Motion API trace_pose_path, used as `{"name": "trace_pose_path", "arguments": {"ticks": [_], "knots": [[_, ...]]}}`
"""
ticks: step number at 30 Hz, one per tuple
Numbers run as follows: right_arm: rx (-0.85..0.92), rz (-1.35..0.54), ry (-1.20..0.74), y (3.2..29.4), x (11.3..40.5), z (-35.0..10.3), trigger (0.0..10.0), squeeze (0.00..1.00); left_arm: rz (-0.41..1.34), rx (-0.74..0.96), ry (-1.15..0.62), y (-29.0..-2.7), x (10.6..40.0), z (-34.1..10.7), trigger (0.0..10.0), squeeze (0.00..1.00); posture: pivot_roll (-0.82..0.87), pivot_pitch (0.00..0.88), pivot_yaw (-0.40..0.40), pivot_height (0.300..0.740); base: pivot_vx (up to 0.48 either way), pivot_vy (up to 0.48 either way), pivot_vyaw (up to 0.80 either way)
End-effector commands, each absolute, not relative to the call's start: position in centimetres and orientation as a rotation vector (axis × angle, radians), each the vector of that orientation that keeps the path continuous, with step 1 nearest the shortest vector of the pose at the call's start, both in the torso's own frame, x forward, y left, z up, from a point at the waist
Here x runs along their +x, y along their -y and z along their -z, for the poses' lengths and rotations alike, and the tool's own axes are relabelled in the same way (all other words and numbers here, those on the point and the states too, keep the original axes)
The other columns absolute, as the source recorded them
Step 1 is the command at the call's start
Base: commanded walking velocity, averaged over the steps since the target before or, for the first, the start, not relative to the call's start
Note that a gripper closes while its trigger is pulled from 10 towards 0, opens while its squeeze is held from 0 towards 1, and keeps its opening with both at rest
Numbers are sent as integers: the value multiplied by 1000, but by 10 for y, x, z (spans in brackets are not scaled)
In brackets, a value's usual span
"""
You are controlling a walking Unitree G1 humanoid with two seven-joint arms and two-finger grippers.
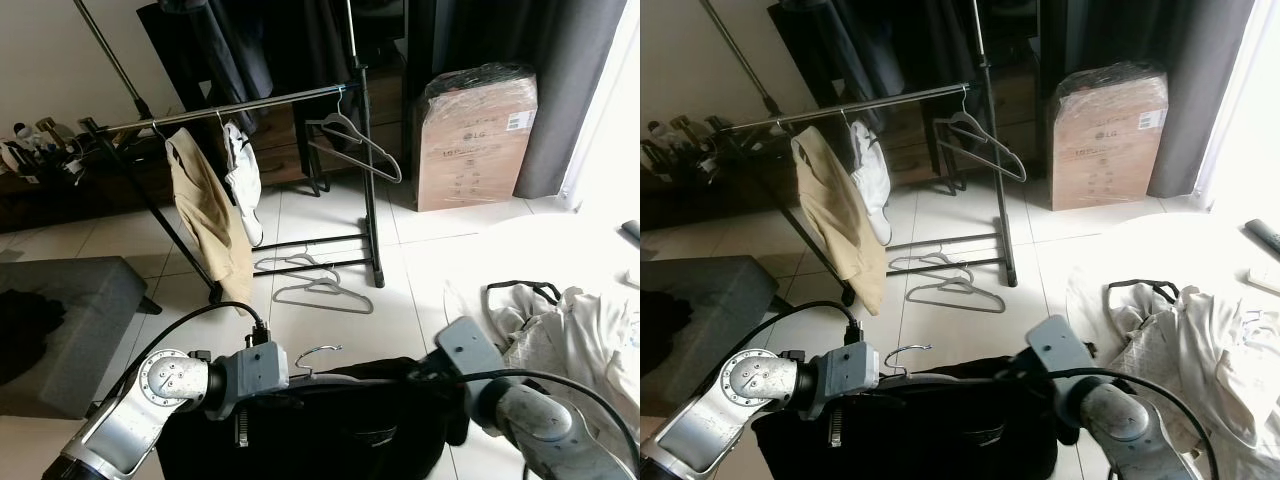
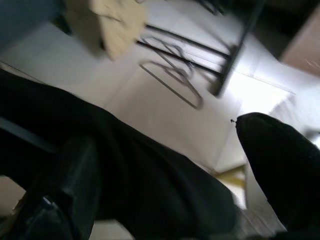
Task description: Hang hanger
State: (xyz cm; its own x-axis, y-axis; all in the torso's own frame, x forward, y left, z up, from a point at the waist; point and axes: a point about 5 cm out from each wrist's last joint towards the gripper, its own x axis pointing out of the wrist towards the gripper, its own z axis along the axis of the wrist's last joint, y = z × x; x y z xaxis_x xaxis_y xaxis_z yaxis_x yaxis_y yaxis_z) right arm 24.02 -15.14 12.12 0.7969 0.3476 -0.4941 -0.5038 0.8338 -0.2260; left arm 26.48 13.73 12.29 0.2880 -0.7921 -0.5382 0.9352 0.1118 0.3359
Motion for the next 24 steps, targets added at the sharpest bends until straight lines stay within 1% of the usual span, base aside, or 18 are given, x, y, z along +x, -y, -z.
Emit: {"name": "trace_pose_path", "arguments": {"ticks": [1, 2, 3, 4, 5, 7, 8, 10, 13, 16, 18, 20, 21, 23, 24], "knots": [[-312, -524, -429, 140, 239, -125, 10000, 1000, 1247, 732, -162, -138, 272, -138, 10000, 0, -245, 118, 172, 740, 0, 0, 0], [-240, -513, -389, 136, 242, -131, 10000, 1000, 1234, 735, -149, -136, 274, -139, 10000, 0, -247, 117, 172, 740, 0, 0, 0], [-172, -522, -354, 131, 244, -137, 10000, 784, 1230, 737, -142, -135, 275, -139, 10000, 0, -246, 116, 172, 740, 0, 0, 0], [-153, -529, -345, 129, 244, -139, 10000, 784, 1231, 738, -141, -135, 275, -139, 10000, 0, -246, 116, 172, 740, 0, 0, 0], [-149, -547, -341, 127, 243, -140, 10000, 0, 1232, 738, -142, -135, 275, -139, 10000, 0, -246, 116, 172, 740, 0, 0, 0], [-166, -584, -352, 125, 240, -139, 10000, 0, 1232, 738, -143, -135, 275, -139, 10000, 0, -244, 116, 173, 740, 0, 0, 0], [-278, -627, -407, 128, 233, -131, 10000, 0, 1225, 758, -148, -136, 275, -138, 10000, 0, -244, 116, 173, 740, 0, 0, 0], [-366, -661, -458, 132, 228, -123, 10000, 0, 1225, 767, -155, -137, 275, -136, 10000, 0, -246, 117, 171, 740, 0, 0, 0], [-371, -734, -492, 137, 219, -120, 10000, 0, 1246, 758, -166, -136, 273, -134, 10000, 0, -244, 115, 170, 740, 0, 0, 0], [-425, -761, -505, 146, 215, -120, 10000, 0, 1252, 760, -171, -136, 271, -134, 10000, 0, -244, 115, 169, 740, 0, 0, 0], [-394, -763, -485, 150, 216, -127, 10000, 0, 1264, 751, -177, -137, 270, -133, 10000, 0, -247, 117, 169, 740, 0, 0, 0], [-384, -829, -472, 149, 211, -130, 10000, 0, 1284, 747, -181, -136, 268, -133, 10000, 0, -246, 116, 170, 740, 0, 0, 0], [-384, -829, -472, 149, 211, -130, 10000, 0, 1284, 747, -181, -136, 268, -133, 10000, 0, -246, 116, 170, 740, 0, 0, 0], [-403, -947, -476, 149, 199, -129, 10000, 0, 1313, 737, -193, -135, 265, -132, 10000, 0, -246, 116, 171, 740, 0, 0, 0], [-403, -947, -476, 149, 199, -129, 10000, 0, 1313, 737, -193, -135, 265, -132, 10000, 0, -246, 116, 171, 740, 0, 0, 0]]}}
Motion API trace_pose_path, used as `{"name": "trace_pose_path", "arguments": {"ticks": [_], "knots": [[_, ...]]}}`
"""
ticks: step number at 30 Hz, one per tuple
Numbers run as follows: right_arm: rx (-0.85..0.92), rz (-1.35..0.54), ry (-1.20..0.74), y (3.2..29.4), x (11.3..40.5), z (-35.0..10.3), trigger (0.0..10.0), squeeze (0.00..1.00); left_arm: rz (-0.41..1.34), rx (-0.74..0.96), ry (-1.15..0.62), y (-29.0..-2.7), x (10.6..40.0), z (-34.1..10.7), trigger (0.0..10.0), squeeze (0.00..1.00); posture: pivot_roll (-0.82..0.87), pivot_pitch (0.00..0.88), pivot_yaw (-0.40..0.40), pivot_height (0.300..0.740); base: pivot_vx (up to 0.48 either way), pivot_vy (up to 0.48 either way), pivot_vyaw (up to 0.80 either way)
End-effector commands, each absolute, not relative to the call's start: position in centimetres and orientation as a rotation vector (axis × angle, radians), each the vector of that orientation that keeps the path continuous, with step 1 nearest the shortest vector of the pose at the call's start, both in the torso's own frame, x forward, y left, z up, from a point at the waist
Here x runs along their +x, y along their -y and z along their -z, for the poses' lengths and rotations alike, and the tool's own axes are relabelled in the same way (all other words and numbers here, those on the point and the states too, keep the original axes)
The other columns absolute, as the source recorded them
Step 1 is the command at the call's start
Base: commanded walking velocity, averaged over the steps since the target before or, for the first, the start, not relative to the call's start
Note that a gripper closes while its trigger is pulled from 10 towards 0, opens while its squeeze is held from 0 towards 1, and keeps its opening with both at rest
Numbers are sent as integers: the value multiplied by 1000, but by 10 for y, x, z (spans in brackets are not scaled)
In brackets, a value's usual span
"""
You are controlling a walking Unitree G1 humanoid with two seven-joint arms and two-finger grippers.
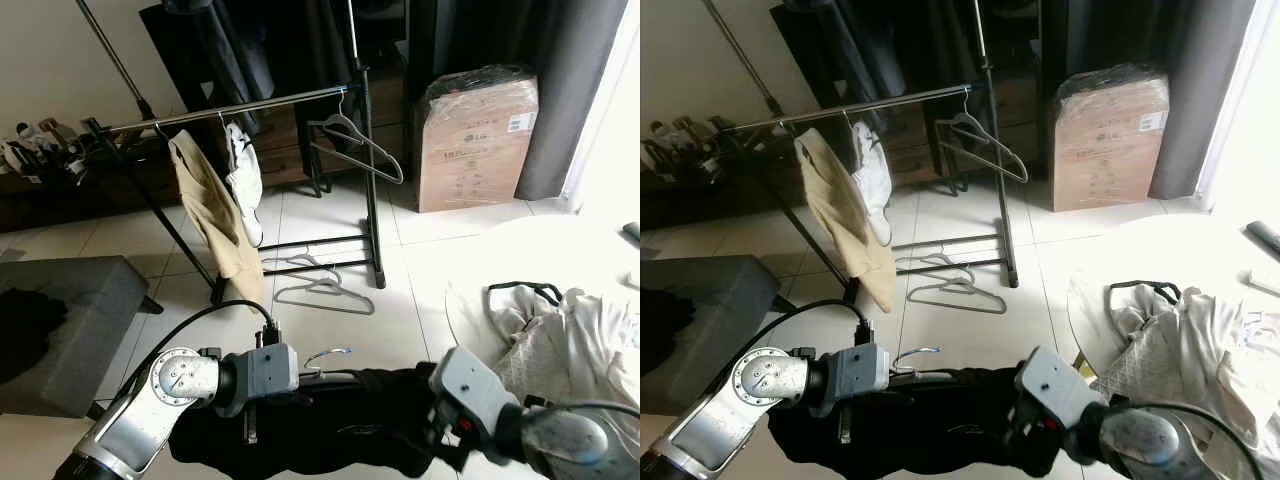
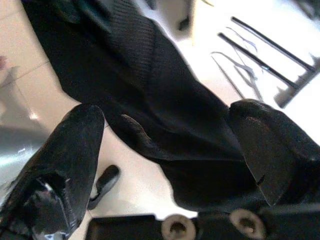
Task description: Hang hanger
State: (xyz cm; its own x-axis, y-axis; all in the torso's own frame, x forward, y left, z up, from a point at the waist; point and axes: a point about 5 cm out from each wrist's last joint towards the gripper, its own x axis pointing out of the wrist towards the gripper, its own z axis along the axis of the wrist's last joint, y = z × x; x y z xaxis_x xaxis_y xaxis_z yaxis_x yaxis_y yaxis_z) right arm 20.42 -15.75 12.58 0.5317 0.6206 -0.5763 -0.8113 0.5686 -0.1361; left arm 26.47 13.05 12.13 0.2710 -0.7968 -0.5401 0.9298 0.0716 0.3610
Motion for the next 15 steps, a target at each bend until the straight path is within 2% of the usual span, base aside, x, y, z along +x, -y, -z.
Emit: {"name": "trace_pose_path", "arguments": {"ticks": [1, 5, 8, 13, 14, 15], "knots": [[-404, -967, -465, 149, 198, -130, 10000, 0, 1322, 732, -196, -135, 263, -132, 10000, 0, -246, 116, 171, 740, 0, 0, 0], [-428, -942, -433, 151, 204, -133, 10000, 0, 1365, 695, -210, -136, 259, -132, 10000, 0, -247, 116, 171, 740, 0, 0, 0], [-425, -1018, -424, 144, 199, -131, 10000, 0, 1425, 644, -209, -134, 252, -135, 10000, 0, -241, 116, 172, 740, 0, 0, 0], [-455, -1034, -439, 143, 200, -124, 10000, 0, 1467, 634, -195, -132, 250, -137, 10000, 0, -239, 116, 174, 740, 0, 0, 0], [-466, -1049, -451, 143, 200, -122, 9412, 0, 1475, 635, -189, -131, 250, -139, 10000, 0, -238, 115, 174, 740, 0, 0, 0], [-467, -1053, -457, 143, 199, -121, 9412, 0, 1480, 633, -186, -131, 249, -139, 10000, 0, -238, 115, 174, 740, 0, 0, 0]]}}
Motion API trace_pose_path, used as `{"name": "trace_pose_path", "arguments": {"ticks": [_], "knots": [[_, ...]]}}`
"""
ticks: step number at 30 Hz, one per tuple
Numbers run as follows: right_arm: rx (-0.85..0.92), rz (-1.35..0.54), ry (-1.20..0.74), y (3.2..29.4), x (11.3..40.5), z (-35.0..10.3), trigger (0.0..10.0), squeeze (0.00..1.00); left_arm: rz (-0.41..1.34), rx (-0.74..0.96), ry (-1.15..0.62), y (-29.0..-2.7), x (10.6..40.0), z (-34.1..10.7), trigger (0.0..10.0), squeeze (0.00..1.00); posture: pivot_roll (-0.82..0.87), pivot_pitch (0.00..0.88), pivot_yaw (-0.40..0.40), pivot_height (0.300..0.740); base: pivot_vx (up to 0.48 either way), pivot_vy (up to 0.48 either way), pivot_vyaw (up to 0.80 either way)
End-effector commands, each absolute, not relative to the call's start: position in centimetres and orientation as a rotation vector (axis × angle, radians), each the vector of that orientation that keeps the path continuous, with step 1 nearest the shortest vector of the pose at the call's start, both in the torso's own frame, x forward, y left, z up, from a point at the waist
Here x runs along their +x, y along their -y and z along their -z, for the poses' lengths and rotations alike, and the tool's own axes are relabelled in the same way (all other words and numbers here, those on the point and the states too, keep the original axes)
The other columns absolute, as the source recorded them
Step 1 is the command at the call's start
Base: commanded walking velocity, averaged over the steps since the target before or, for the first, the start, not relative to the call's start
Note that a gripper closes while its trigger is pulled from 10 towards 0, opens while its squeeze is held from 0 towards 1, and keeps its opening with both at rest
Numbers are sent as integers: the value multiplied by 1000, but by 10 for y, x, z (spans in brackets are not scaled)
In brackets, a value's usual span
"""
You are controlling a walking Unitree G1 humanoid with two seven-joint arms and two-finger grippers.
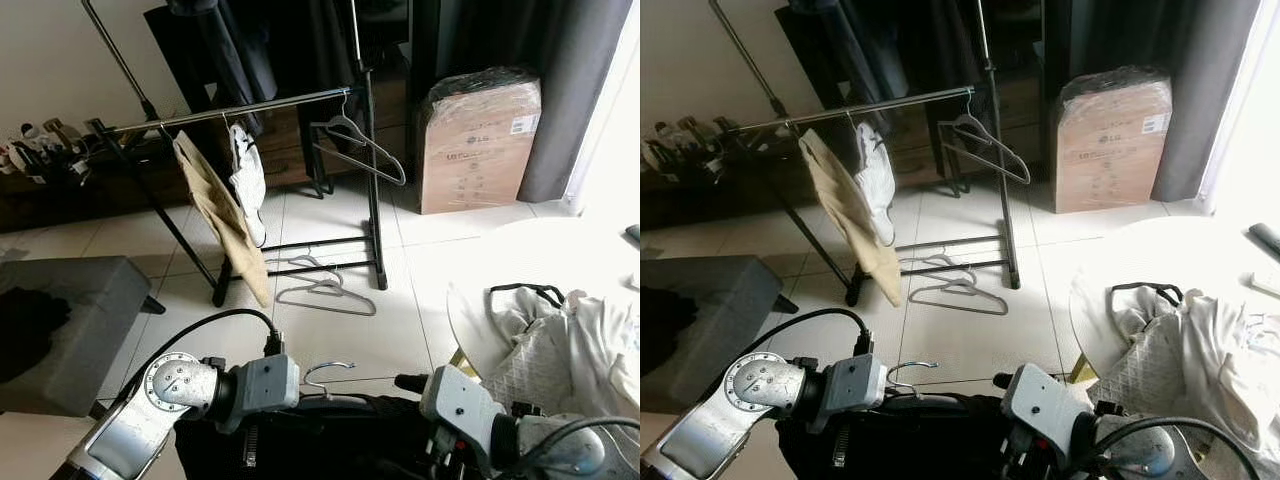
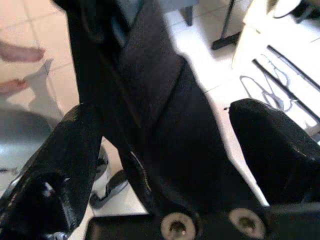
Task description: Hang hanger
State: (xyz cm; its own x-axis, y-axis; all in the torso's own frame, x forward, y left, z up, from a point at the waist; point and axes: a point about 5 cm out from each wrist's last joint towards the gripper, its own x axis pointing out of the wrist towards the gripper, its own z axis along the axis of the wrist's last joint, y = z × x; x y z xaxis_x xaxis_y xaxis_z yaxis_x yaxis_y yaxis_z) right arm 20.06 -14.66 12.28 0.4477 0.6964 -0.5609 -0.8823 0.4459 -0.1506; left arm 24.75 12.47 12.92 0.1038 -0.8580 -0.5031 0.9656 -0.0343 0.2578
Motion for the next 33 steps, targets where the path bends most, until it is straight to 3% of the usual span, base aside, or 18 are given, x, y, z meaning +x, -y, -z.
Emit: {"name": "trace_pose_path", "arguments": {"ticks": [1, 2, 3, 4, 33], "knots": [[-467, -1053, -457, 143, 199, -121, 9412, 0, 1480, 633, -186, -131, 249, -139, 10000, 0, -238, 115, 174, 740, 0, 0, 0], [-477, -1066, -470, 144, 198, -119, 5176, 0, 1490, 628, -182, -131, 249, -141, 10000, 0, -239, 114, 173, 740, 0, 0, 0], [-484, -1074, -474, 144, 198, -119, 4078, 0, 1497, 626, -180, -130, 249, -141, 10000, 0, -237, 115, 174, 740, 0, 0, 0], [-486, -1077, -479, 145, 198, -118, 0, 0, 1509, 634, -177, -130, 249, -142, 10000, 0, -237, 115, 174, 740, 0, 0, 0], [-501, -1136, -464, 145, 202, -118, 0, 0, 1555, 641, -119, -123, 252, -149, 10000, 0, -225, 116, 166, 740, 0, 0, 0]]}}
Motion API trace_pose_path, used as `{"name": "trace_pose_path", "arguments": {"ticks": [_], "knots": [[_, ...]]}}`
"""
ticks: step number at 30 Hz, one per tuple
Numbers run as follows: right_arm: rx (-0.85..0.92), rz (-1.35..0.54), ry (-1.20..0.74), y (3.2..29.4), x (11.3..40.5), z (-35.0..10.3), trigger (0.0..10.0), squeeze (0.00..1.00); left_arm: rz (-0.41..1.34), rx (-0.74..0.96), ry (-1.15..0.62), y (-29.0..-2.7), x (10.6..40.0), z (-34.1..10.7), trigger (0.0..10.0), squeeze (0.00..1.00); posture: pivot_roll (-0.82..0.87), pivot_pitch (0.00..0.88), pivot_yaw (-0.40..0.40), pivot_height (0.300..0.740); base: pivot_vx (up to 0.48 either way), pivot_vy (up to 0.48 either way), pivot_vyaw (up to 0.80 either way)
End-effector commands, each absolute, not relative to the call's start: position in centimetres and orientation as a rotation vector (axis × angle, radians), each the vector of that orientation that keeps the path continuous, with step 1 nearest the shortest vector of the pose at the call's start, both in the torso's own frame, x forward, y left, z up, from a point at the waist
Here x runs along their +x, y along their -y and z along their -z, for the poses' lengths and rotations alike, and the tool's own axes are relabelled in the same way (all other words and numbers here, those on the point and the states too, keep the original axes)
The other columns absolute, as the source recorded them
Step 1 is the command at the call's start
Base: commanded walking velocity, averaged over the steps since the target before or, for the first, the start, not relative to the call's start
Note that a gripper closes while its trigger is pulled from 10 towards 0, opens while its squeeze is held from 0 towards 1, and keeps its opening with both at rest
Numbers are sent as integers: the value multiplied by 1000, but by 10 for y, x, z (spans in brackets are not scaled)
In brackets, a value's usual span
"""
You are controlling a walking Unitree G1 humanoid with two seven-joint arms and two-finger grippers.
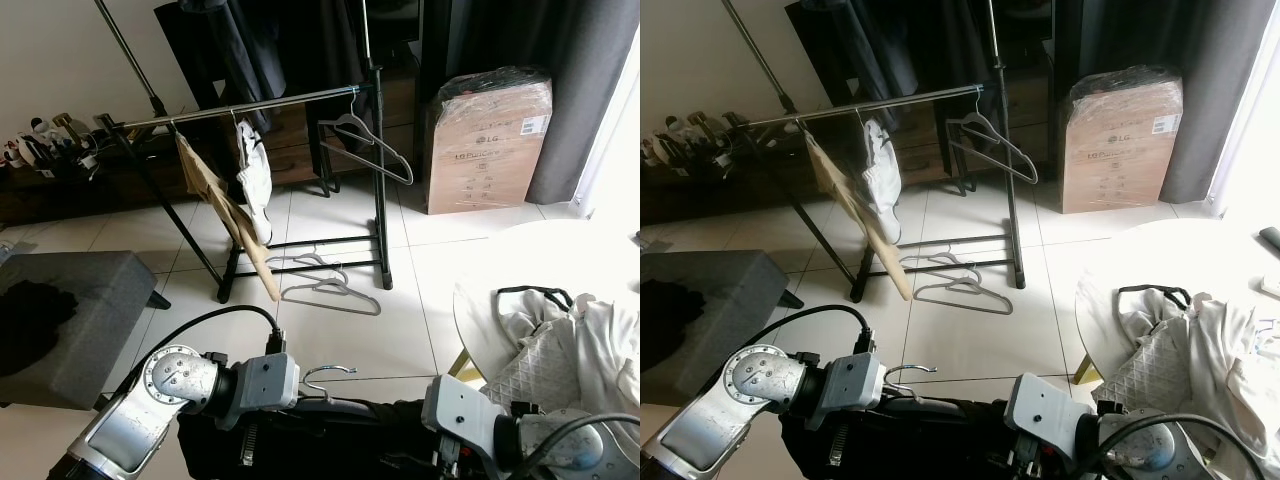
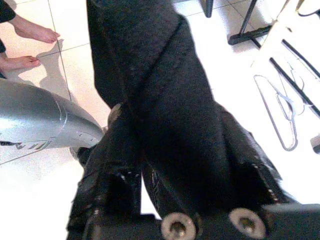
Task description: Hang hanger
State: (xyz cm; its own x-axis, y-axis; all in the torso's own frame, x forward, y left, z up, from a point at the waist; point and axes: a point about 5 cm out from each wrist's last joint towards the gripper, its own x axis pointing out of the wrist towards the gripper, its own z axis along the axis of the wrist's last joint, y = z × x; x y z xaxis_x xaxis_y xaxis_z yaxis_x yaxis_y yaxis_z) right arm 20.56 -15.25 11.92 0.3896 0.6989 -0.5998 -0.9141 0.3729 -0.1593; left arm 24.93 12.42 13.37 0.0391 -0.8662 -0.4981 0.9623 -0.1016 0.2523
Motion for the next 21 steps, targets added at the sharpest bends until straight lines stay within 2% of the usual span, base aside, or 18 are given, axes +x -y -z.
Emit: {"name": "trace_pose_path", "arguments": {"ticks": [1, 21], "knots": [[-500, -1141, -461, 144, 202, -119, 0, 0, 1554, 638, -117, -122, 252, -149, 10000, 0, -223, 118, 166, 740, 0, 0, 0], [-514, -1159, -475, 144, 207, -113, 0, 0, 1551, 619, -139, -124, 251, -148, 10000, 0, -214, 90, 159, 740, 0, 0, 0]]}}
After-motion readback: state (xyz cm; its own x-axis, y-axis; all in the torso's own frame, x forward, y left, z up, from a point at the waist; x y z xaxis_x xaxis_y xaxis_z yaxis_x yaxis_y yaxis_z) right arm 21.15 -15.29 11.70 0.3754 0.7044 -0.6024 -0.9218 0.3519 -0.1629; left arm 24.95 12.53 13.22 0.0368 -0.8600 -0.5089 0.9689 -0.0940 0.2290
